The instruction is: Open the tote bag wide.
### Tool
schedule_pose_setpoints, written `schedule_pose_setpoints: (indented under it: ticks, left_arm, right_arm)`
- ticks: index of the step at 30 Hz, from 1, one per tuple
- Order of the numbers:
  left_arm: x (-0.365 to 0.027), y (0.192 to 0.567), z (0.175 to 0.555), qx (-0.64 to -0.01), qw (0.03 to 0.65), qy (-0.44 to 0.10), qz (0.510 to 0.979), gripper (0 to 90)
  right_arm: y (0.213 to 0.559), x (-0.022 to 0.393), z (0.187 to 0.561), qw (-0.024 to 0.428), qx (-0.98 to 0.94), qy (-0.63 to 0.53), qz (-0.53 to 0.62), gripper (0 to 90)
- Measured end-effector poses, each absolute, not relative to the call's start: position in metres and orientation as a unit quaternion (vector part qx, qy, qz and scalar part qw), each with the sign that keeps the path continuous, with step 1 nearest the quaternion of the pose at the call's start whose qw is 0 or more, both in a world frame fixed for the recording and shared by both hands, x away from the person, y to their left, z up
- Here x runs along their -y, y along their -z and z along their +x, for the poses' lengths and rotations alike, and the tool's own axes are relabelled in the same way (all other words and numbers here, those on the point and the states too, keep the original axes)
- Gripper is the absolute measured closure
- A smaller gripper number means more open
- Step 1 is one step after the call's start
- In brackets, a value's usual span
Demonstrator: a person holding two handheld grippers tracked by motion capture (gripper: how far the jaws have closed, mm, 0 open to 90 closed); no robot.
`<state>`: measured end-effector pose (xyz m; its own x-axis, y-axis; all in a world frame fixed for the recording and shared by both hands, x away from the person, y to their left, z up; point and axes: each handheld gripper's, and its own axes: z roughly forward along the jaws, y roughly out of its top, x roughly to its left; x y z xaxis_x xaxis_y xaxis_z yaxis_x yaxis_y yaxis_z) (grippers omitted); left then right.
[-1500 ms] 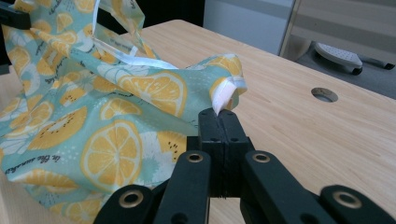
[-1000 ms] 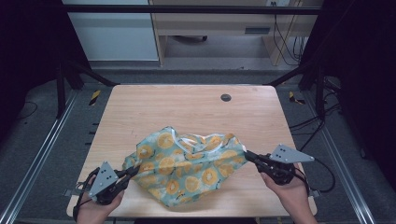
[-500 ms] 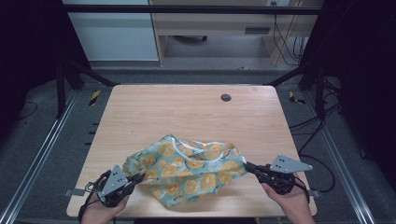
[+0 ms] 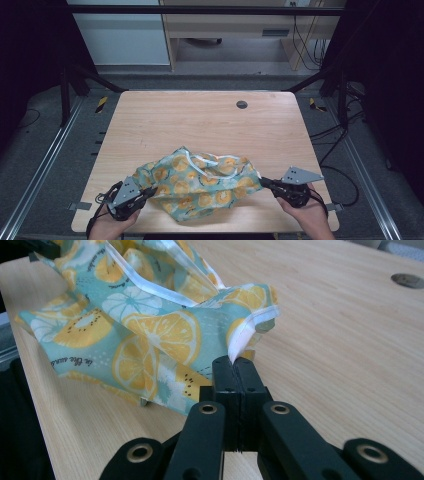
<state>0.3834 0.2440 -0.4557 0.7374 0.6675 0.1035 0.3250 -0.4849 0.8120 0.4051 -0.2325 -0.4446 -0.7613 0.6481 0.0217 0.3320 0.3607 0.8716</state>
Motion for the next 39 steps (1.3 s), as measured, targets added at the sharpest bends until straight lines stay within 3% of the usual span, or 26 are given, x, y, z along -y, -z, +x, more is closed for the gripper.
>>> schedule_pose_setpoints:
  ticks: [22,27,35,39]
  left_arm:
    - [-0.235,0.472,0.395,-0.299,0.34,-0.202,0.869,89.7]
    - [-0.236,0.473,0.4,-0.295,0.318,-0.219,0.874,89.0]
    - [-0.236,0.475,0.402,-0.295,0.306,-0.226,0.876,88.3]
    - [-0.235,0.475,0.401,-0.298,0.312,-0.225,0.874,88.2]
  right_arm:
    - [0.471,0.214,0.416,0.144,-0.855,-0.394,0.304,85.5]
    - [0.471,0.217,0.415,0.146,-0.849,-0.401,0.313,73.1]
    - [0.463,0.223,0.403,0.164,-0.837,-0.411,0.322,45.3]
    - [0.456,0.225,0.403,0.166,-0.829,-0.42,0.329,38.1]
